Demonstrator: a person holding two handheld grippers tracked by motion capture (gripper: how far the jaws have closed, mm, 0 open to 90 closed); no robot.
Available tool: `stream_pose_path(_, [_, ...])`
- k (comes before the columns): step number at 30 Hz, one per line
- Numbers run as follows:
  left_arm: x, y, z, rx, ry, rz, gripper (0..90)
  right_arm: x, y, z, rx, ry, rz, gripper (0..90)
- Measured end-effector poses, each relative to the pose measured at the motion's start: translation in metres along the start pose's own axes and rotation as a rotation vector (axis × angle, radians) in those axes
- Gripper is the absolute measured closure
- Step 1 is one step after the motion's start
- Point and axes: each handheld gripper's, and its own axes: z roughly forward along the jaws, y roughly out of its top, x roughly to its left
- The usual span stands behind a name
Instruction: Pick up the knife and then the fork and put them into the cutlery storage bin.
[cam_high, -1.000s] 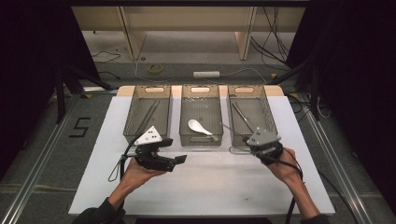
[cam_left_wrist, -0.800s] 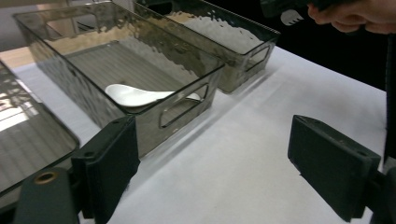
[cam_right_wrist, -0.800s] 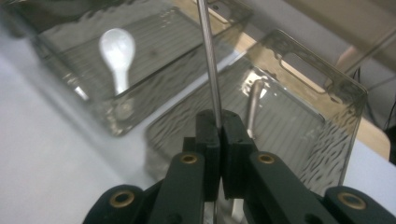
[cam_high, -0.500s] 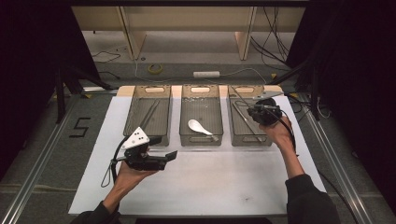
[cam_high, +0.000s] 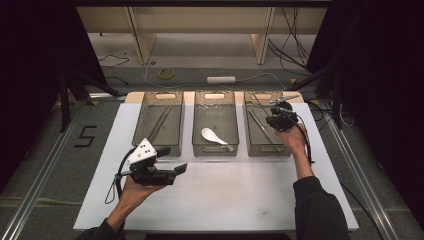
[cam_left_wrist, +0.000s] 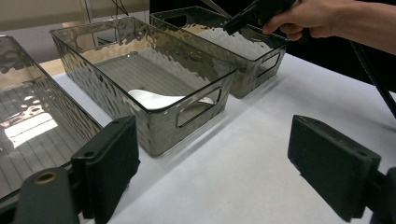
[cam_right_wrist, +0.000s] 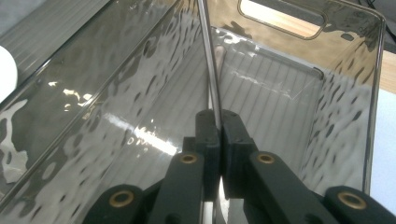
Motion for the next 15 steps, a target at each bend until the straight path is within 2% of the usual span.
stream_pose_path(4, [0.000, 0.000, -0.001, 0.002, 0.001, -0.002, 16.1, -0.002, -0.003, 0.005, 0.023, 0.018, 0.042, 86.2])
stream_pose_path(7, [0.000, -0.001, -0.001, 0.001, 0.004, -0.004, 16.1, -0.002, -0.004, 0.005, 0.037, 0.048, 0.078, 62.3])
stream_pose_path(9, [0.000, 0.000, -0.002, -0.002, 0.001, -0.003, 16.1, -0.002, -0.004, 0.001, 0.038, 0.063, 0.075, 52.7])
stream_pose_path(11, [0.001, -0.001, -0.003, -0.004, 0.004, -0.007, 16.1, -0.001, -0.005, -0.007, 0.012, 0.066, 0.070, 45.0])
stream_pose_path(15, [0.002, -0.001, -0.004, -0.008, -0.001, -0.023, 16.1, 0.004, -0.009, -0.033, -0.074, 0.105, 0.069, 37.6])
